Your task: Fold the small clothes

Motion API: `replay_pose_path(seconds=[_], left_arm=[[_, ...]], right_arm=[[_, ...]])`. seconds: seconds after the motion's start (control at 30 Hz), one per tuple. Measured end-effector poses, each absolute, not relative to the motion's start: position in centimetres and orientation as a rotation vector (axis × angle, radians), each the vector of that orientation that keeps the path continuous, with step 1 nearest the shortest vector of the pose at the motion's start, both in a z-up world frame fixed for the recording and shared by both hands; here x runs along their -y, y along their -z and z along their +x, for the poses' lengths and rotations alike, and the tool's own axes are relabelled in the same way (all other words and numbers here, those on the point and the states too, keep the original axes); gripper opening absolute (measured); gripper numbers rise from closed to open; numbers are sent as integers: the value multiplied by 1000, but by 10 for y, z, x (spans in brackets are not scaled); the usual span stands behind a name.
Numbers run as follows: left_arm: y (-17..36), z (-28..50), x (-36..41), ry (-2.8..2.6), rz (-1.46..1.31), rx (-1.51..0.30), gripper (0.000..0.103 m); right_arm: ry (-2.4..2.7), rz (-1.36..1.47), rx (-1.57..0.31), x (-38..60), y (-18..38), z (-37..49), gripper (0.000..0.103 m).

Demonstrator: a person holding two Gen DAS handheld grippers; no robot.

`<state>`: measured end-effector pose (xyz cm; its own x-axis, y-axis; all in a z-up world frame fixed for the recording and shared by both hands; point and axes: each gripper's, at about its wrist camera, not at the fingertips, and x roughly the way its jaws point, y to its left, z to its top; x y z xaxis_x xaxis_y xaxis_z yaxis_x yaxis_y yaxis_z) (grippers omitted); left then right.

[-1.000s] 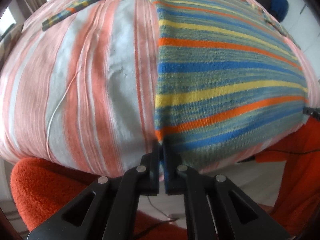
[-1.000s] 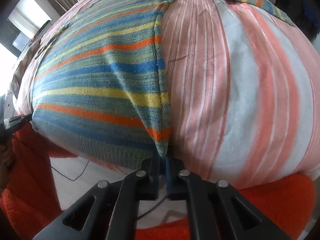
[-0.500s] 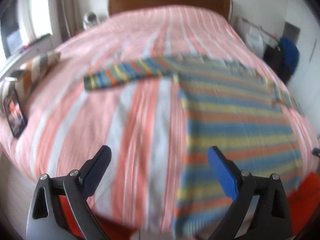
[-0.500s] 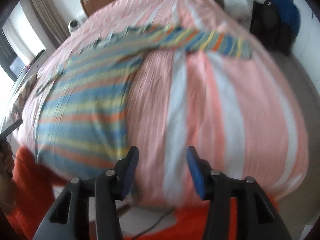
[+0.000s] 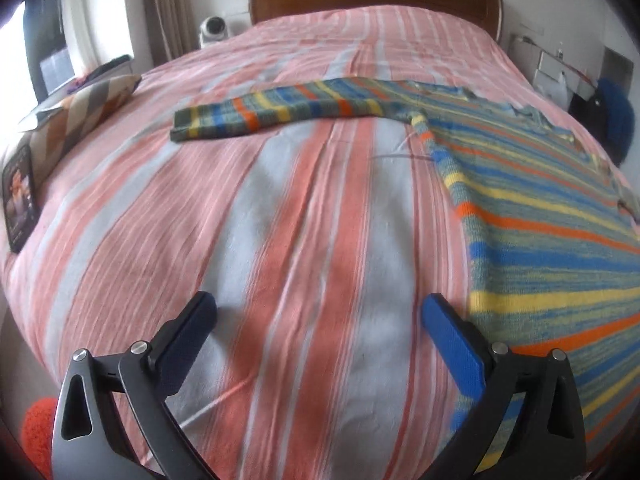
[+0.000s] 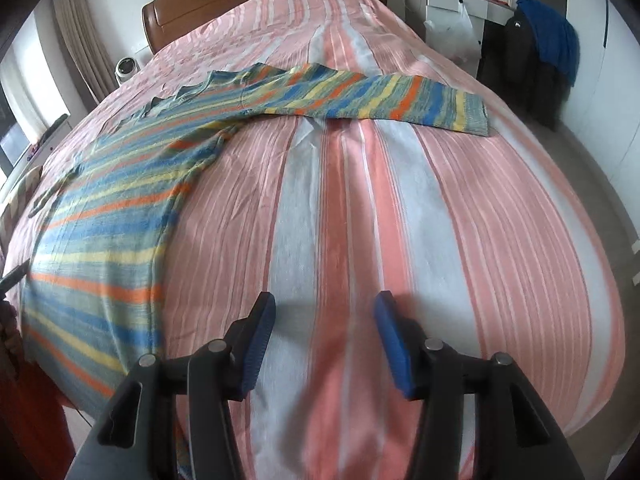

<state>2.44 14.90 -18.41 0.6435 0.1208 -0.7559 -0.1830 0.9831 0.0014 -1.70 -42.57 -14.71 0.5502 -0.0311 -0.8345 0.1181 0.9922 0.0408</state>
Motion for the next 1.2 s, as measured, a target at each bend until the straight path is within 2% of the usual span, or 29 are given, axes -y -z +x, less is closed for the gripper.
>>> replay_pose_path(seconds=[0.2,0.37,0.53,0.73,0.87,0.9,0.93,0.97,1.0,1.03,1.2], left_arm=[[186,27,-147,-175,-63,-856,103],[187,27,-146,-170,-51,-855,103],[187,27,-144,-174,-54,-842,103],[190,28,-141,-176,-56,-839,103],[191,30,-140,-186,-60,-836,103],[192,31,-139,-190,-59,-835,103],[193,31,-138,-195,-59,-834,103],[193,32,-137,-198,-59,-833,103],[193,32,-137,-201,-59,-833,103],[193,33,-137,-201,-59,-833,103],[194,31,-136,-190,-54,-819,103]], right_arm=[[46,338,-921,466,120,7,52],[72,622,-802,543,95,40,52],[171,993,-784,607,131,47,52],[143,1116,-728,646,168,81,47],[100,1097,-741,652,170,110,46],[87,1099,-749,652,171,112,44],[82,1094,-763,651,172,118,35],[80,1088,-774,653,174,119,20],[85,1075,-797,654,175,122,9],[110,1054,-815,654,176,123,2],[186,852,-765,630,130,121,2]])
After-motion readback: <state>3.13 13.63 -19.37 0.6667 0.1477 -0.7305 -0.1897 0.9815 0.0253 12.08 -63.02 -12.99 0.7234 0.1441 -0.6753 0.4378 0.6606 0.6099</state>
